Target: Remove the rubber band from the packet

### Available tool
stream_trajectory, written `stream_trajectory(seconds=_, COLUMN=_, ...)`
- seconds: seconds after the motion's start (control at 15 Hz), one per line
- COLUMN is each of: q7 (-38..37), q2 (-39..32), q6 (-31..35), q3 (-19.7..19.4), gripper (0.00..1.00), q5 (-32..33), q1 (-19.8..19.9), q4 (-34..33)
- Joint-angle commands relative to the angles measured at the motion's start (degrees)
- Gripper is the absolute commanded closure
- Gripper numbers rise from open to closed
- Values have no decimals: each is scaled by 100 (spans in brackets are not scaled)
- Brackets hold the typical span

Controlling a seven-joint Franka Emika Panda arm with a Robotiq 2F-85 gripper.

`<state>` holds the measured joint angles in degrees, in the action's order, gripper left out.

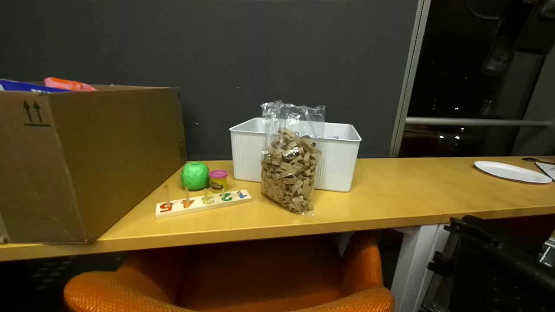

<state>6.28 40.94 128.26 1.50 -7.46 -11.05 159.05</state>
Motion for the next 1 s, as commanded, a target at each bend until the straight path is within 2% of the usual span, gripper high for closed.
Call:
stream_trajectory(seconds=0.0, q7=12, q2=2, q6=-21, q3=23, gripper=0, q5=-18, q1=24, q4=-16)
stream_trajectory(seconds=0.33, q7=12, q2=3, q6=-21, q3=23, gripper=0, q5=-18, q1=24, q4=-19)
stream_trajectory(seconds=0.6, q7=78, q2=-169, q6=-123, q3=-87, gripper=0, q5=367, q1=424, q4=-417)
stream_trajectory(seconds=0.93, q7=480, q2=-1378, q6=40, q3=-384, gripper=0, q5=1015, q1=912, q4=-1510)
